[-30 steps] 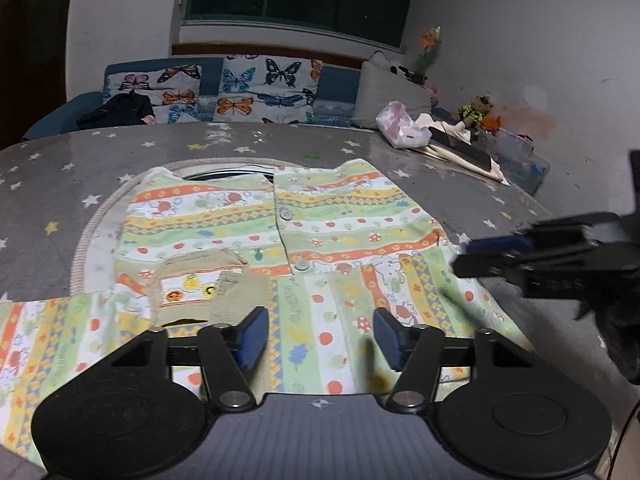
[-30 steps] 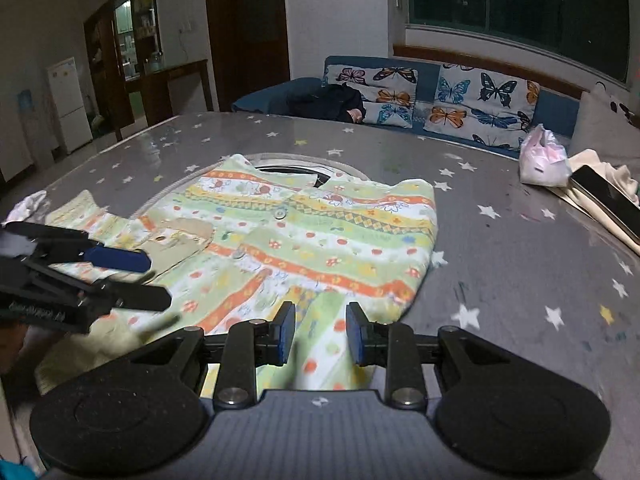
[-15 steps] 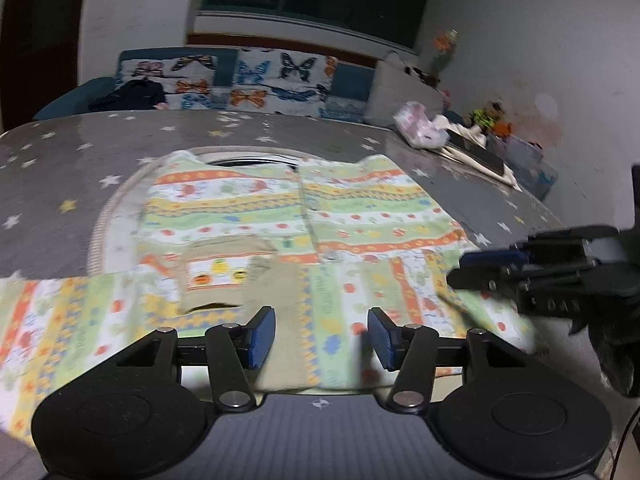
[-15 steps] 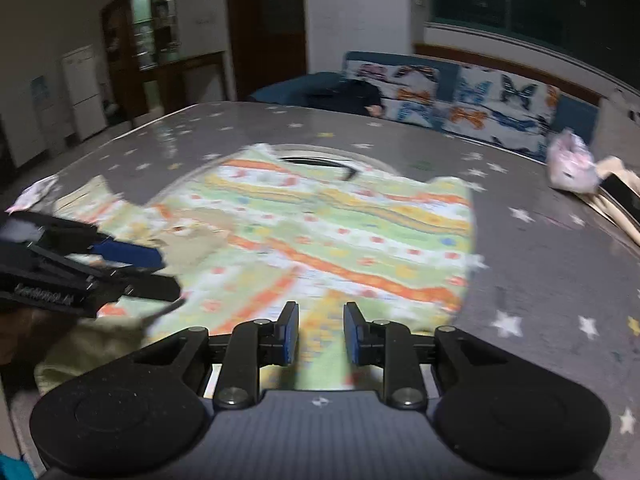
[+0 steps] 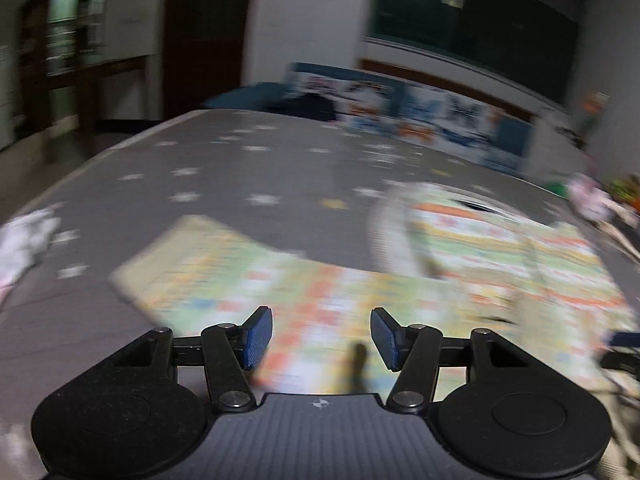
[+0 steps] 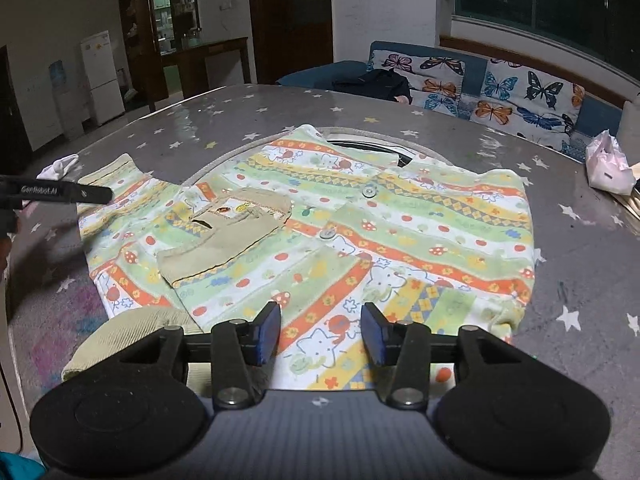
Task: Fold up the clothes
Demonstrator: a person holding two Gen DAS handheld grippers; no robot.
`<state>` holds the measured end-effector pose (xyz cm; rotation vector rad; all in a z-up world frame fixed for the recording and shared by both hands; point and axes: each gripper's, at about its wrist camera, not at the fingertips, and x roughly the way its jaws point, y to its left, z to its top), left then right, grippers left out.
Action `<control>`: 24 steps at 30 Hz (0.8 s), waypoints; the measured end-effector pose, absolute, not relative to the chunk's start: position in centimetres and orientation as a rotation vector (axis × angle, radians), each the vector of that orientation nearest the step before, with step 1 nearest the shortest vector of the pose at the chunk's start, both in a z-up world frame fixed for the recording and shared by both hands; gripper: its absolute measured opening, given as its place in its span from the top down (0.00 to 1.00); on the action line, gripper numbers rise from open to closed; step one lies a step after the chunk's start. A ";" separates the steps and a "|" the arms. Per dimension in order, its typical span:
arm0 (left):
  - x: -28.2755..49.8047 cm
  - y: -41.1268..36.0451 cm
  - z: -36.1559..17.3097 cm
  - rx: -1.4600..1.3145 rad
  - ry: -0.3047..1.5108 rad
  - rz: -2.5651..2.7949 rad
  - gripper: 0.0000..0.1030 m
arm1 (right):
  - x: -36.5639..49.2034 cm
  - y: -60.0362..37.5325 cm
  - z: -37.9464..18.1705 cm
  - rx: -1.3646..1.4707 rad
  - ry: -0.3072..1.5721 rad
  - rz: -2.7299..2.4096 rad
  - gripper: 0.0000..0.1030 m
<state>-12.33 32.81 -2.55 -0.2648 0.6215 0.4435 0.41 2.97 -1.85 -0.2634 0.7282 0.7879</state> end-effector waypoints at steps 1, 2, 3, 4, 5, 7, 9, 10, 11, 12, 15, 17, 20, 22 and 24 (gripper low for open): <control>-12.6 33.8 -2.7 -0.268 0.615 0.495 0.44 | 0.4 3.0 -1.8 -0.264 0.728 0.786 0.53; -12.8 34.9 -2.8 -0.276 0.613 0.539 0.44 | 0.3 3.0 -1.8 -0.266 0.727 0.786 0.52; -13.0 35.8 -2.9 -0.286 0.613 0.578 0.44 | 0.2 3.0 -1.7 -0.267 0.727 0.787 0.52; -13.1 36.8 -3.0 -0.297 0.614 0.609 0.44 | 0.2 3.1 -1.7 -0.269 0.726 0.787 0.52; -13.2 37.6 -3.1 -0.307 0.614 0.635 0.44 | 0.1 3.1 -1.7 -0.270 0.726 0.787 0.52; -13.1 39.0 -3.3 -0.319 0.612 0.682 0.44 | 0.0 3.1 -1.6 -0.272 0.725 0.788 0.50; -12.8 39.9 -3.5 -0.322 0.615 0.703 0.44 | -0.1 3.2 -1.6 -0.270 0.724 0.788 0.48; -12.6 40.2 -3.6 -0.324 0.617 0.700 0.44 | -0.2 3.2 -1.6 -0.269 0.723 0.788 0.48; -12.1 40.5 -3.8 -0.328 0.623 0.699 0.44 | -0.2 3.2 -1.6 -0.268 0.723 0.788 0.48; -11.7 40.7 -4.0 -0.333 0.626 0.703 0.44 | -0.3 3.2 -1.6 -0.268 0.723 0.788 0.48; -11.4 40.9 -4.2 -0.336 0.614 0.701 0.46 | -0.5 3.1 -1.5 -0.270 0.722 0.785 0.47; -11.6 40.8 -4.2 -0.340 0.603 0.685 0.59 | -0.6 2.8 -1.5 -0.267 0.722 0.781 0.47; -12.1 40.7 -4.2 -0.387 0.585 0.646 0.83 | -0.6 2.5 -1.5 -0.259 0.720 0.774 0.47; -12.6 40.7 -3.9 -0.455 0.564 0.610 0.89 | -0.6 2.3 -1.5 -0.254 0.719 0.769 0.47; -13.0 40.2 -3.1 -0.488 0.533 0.570 0.90 | -0.6 2.1 -1.4 -0.251 0.717 0.768 0.47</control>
